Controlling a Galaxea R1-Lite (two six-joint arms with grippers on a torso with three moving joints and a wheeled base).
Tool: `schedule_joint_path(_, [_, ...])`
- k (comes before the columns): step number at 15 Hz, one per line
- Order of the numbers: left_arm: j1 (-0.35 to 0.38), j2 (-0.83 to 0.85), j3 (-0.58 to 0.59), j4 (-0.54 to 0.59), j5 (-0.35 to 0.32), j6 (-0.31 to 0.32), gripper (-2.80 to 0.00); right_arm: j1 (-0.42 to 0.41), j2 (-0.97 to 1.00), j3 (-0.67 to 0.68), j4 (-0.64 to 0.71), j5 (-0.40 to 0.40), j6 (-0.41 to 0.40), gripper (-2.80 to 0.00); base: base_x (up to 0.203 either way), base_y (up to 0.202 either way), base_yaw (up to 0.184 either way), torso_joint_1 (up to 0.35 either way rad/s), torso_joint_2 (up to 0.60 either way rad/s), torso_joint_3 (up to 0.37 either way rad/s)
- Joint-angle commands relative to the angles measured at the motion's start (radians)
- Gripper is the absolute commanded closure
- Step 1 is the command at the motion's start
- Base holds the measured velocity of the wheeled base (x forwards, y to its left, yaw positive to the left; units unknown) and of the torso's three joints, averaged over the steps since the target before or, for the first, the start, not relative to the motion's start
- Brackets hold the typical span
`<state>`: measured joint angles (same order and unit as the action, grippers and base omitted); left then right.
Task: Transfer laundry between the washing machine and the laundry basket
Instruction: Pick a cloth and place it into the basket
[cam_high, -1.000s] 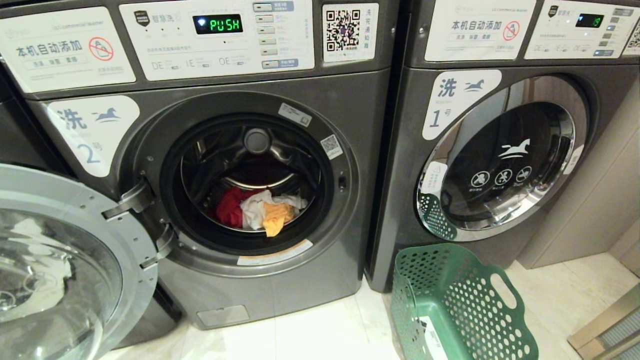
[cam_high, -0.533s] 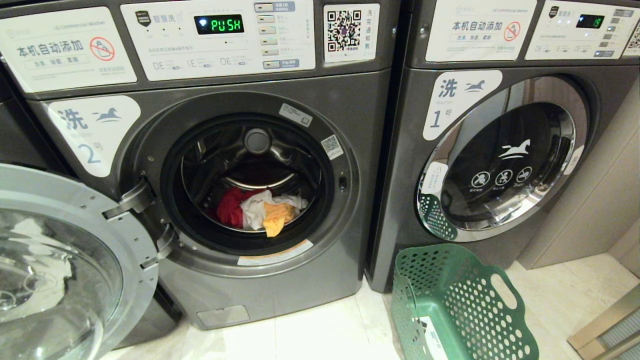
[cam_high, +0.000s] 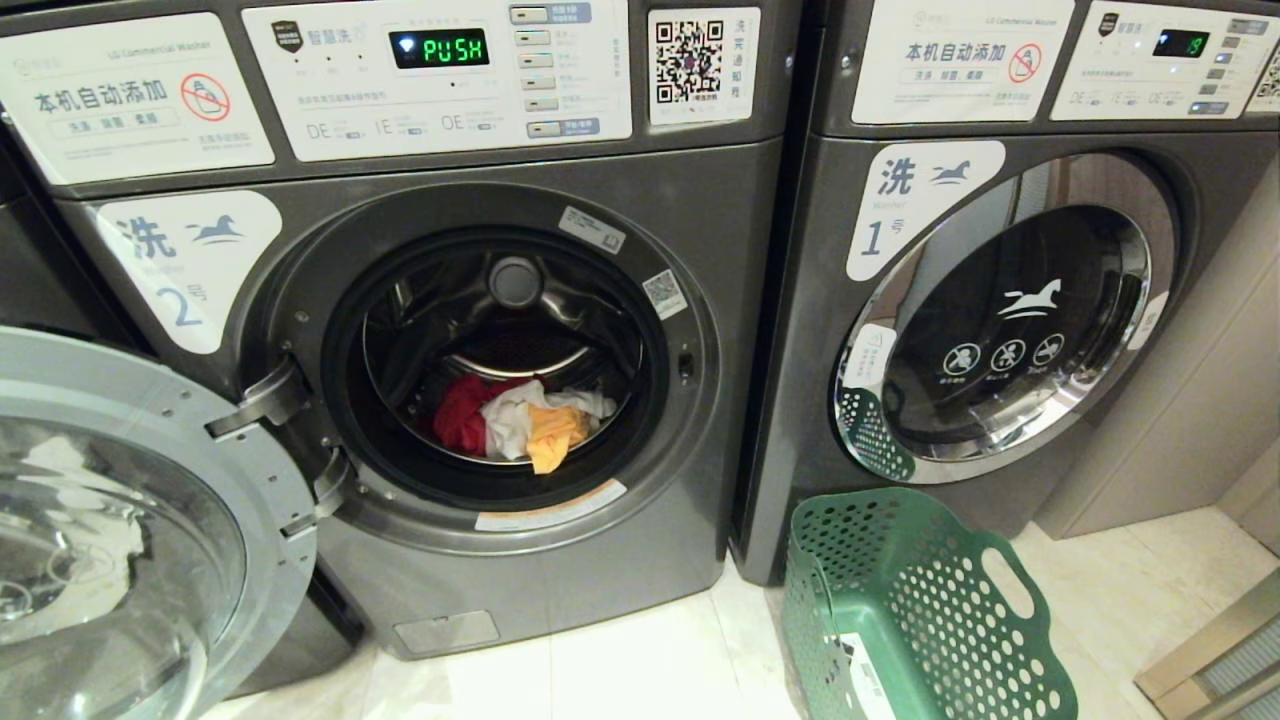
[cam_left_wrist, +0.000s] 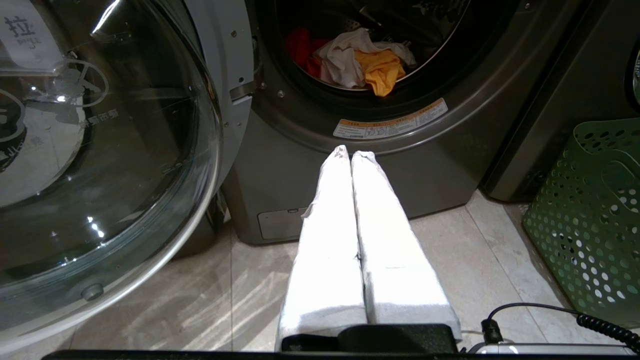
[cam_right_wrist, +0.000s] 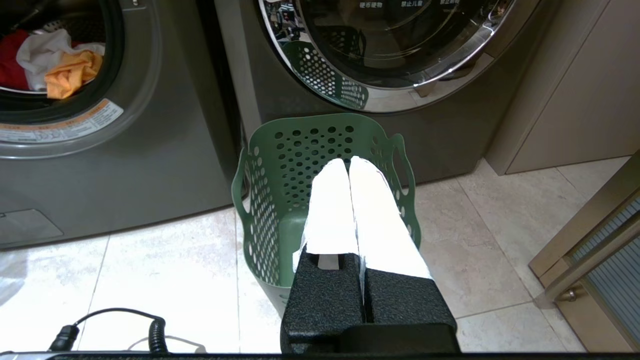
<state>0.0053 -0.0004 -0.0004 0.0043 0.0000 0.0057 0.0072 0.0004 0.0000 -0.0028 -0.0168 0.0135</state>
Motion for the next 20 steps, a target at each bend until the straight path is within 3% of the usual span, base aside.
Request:
schedule_joint_path(1, [0.001,-0.001,0.0,0.0,0.0,0.0,0.0,0.0,0.0,0.0,0.0,0.0,0.002,0.0,0.0,0.0,0.0,0.0,0.0,0.0])
schedule_joint_path(9, [0.001,-0.001,-0.001,0.0,0.0,0.0,0.0,0.0,0.001,0.0,0.0,0.0,0.0,0.0,0.0,0.0,0.0,0.0,0.0,0.0])
schedule_joint_path(16, [0.001,-0.001,-0.001,0.0,0.0,0.0,0.0,0.0,0.001,0.0,0.0,0.0,0.002,0.0,0.001,-0.009,0.149,0.003,0.0,0.003])
schedule_joint_path(20, [0.001,-0.001,-0.001,0.0,0.0,0.0,0.0,0.0,0.001,0.0,0.0,0.0,0.002,0.0,0.0,-0.002,0.041,0.002,0.0,0.002])
